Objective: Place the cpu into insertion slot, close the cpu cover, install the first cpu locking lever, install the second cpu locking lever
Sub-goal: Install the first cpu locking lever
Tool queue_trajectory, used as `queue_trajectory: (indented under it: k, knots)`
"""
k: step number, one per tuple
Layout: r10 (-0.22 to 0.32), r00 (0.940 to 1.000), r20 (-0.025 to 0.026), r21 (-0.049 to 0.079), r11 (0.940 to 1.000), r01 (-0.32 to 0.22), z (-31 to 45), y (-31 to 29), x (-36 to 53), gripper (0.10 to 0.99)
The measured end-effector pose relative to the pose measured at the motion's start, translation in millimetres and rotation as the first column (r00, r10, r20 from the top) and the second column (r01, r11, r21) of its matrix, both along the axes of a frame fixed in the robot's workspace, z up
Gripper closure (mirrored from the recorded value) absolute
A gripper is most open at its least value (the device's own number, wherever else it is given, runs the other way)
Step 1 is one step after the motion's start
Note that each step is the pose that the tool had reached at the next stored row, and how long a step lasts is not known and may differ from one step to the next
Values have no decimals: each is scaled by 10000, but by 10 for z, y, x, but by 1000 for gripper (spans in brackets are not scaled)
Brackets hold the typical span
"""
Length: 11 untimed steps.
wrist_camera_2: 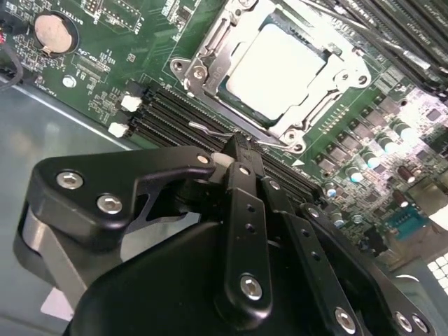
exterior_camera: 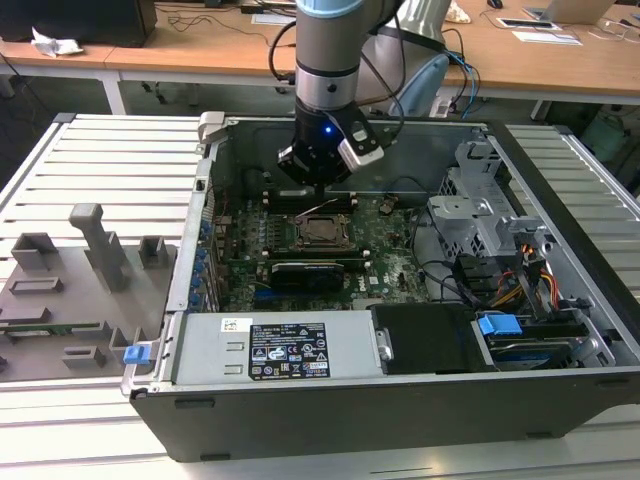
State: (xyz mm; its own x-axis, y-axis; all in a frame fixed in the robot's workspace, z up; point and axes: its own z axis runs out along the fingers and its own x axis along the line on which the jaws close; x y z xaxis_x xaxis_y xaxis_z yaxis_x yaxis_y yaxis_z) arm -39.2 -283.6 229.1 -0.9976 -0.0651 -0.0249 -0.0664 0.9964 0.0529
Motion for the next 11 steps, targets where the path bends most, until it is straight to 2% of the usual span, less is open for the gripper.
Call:
queue_trajectory:
  k: [11]
  knots:
    - [-2,10000,0,1,10000,2,-81,39,89,980]
